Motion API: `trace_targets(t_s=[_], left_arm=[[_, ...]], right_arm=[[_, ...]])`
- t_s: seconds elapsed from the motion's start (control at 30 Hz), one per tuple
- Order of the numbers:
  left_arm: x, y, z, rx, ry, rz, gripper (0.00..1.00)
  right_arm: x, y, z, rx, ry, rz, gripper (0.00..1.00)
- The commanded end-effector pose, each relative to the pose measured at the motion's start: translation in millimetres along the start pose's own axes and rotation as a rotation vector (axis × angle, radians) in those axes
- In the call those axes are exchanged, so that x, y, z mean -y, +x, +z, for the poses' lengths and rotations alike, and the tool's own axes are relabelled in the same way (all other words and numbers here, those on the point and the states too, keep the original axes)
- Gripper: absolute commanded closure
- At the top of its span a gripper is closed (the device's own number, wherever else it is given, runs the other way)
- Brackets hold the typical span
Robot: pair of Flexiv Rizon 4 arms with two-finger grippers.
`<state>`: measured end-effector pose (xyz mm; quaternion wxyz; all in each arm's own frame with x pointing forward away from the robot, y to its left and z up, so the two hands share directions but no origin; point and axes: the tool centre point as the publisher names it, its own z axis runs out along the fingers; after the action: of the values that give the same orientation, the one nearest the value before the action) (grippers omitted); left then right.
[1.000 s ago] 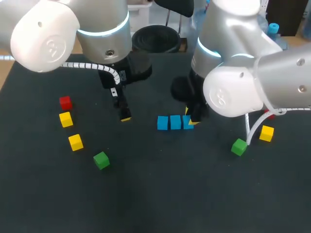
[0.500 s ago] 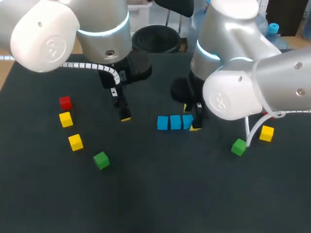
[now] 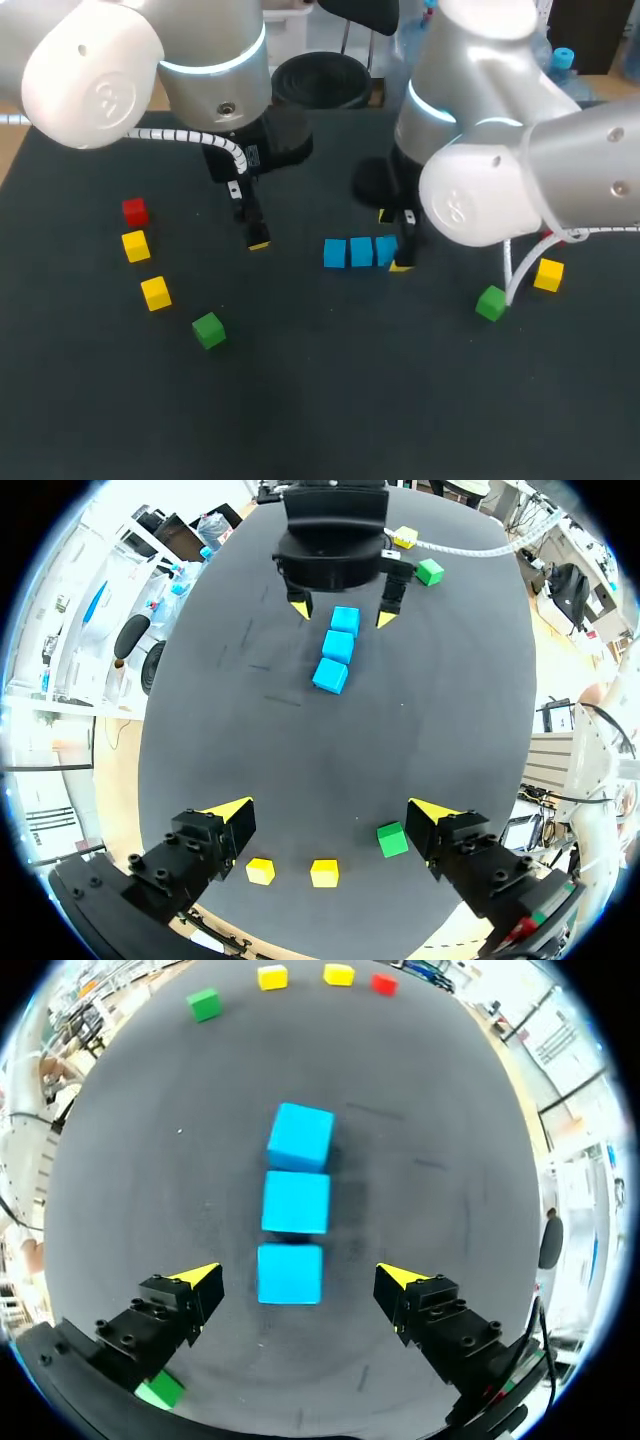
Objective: Place the blue cubes, place green cubes on the blue cubes, place the yellow cubes on the green cubes, then place the red cubes on the yellow cubes, and place purple cube on the red cubes.
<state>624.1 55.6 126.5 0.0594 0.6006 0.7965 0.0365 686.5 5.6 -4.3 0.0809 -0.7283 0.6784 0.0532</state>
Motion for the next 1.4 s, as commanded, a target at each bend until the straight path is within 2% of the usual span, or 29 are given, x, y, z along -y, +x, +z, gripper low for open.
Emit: trace_targets(t_s=[0.03,0.57,0.7,0.8,1.07,1.23,1.4], left_arm=[[0.2,0.3,0.1,0.0,-0.001,-0.001,0.0],[0.2,0.3,0.1,0.0,-0.001,-0.001,0.0],[0.2,0.3,0.1,0.0,-0.001,-0.001,0.0],[0.2,0.3,0.1,0.0,-0.001,-0.001,0.0],[0.2,0.3,0.1,0.0,-0.001,-0.001,0.0],[0.2,0.3,0.1,0.0,-0.001,-0.001,0.0],[0.2,0.3,0.1,0.0,-0.001,-0.001,0.0]], right_arm=[[-0.4,5.1,-4.8,0.039,-0.013,0.067,0.0],[-0.4,5.1,-4.8,0.039,-0.013,0.067,0.0],[6.7,14.0,-23.7,0.059,0.091,0.186,0.0],[8.3,17.3,-38.3,0.113,0.168,0.255,0.0],[-2.0,26.0,-75.9,0.155,0.226,0.373,0.0],[-10.7,40.9,-98.3,0.065,0.241,0.376,0.0],[-21.6,46.2,-116.6,-0.017,0.213,0.358,0.0]])
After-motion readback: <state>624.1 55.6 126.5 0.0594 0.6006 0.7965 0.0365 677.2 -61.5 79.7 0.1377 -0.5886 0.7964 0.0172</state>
